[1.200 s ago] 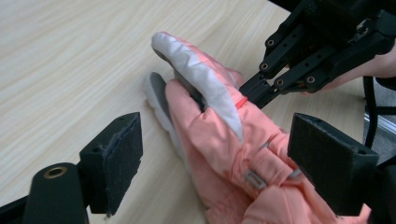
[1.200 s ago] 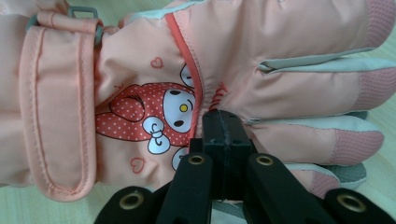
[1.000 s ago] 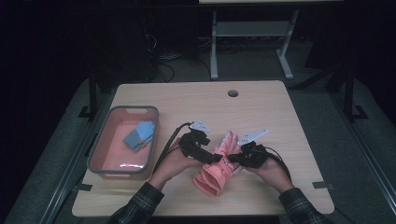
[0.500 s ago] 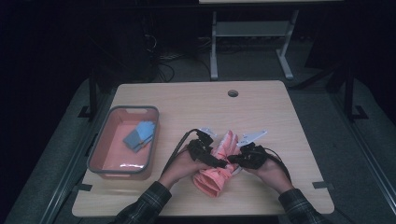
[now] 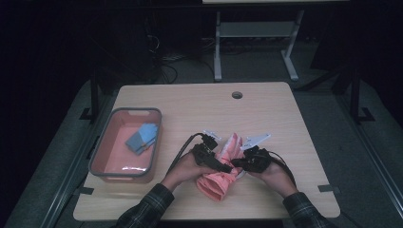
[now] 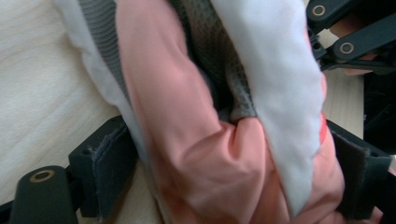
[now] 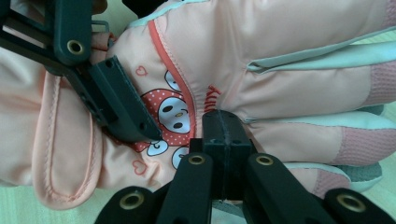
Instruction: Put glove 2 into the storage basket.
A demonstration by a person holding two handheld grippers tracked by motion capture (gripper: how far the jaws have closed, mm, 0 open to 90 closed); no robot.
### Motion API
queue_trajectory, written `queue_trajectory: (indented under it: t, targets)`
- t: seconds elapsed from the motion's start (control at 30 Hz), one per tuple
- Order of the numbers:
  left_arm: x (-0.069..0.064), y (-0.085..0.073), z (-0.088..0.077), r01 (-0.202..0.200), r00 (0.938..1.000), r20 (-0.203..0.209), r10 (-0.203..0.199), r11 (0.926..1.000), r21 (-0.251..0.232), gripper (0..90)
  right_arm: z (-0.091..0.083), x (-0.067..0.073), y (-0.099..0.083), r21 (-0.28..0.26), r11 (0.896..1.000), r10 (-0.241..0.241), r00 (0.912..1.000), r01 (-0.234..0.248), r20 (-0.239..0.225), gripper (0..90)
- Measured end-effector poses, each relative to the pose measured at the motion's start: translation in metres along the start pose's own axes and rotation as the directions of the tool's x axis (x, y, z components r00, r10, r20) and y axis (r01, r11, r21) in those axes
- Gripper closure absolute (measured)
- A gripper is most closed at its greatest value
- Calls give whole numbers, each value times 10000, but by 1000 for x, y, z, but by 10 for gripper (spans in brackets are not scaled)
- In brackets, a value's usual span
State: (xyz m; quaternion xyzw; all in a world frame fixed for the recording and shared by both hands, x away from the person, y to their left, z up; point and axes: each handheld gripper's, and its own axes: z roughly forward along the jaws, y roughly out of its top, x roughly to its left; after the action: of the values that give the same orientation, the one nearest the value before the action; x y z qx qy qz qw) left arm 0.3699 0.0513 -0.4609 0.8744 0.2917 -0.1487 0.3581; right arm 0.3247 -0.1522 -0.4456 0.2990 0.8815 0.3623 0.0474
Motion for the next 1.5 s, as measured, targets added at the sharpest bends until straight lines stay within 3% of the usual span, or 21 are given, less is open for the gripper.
queue_trajectory:
  t: [0.23, 0.73, 0.9, 1.1, 1.2, 1.3, 1.37, 1.5]
  targets:
    - [2, -1, 0, 49, 9997, 221, -48, 10000, -54, 223, 1, -1, 0, -11, 10000, 32, 10000, -32, -10, 900]
    - [3, -1, -5, -239, 9996, -159, 243, 9993, 271, 559, 0, -1, 0, -227, 9997, 113, 9999, -115, -95, 899]
    - [3, -2, -7, -28, 10000, -96, 28, 10000, -41, 609, -12, -3, -3, -723, 9969, 272, 9979, -314, -594, 705]
    - [2, 0, -11, 62, 10000, 14, -61, 9999, -106, 623, -34, -10, -20, -1459, 9872, 578, 9970, -647, -512, 509]
    - [1, 0, -14, -24, 10000, 6, 24, 10000, -96, 624, -45, -19, -29, -1878, 9783, 854, 9961, -877, -199, 444]
    - [-2, 1, -18, -16, 10000, 24, 16, 10000, -83, 624, -49, -30, -39, -2040, 9741, 1118, 9921, -979, 576, 365]
    - [-3, 2, -20, -68, 10000, 24, 68, 9999, -87, 627, -48, -37, -45, -1903, 9766, 1249, 9848, -1005, 1208, 316]
    - [-5, 4, -25, -194, 9998, -38, 193, 9997, -125, 627, -40, -48, -53, -1469, 9802, 1605, 9669, -1325, 1985, 267]
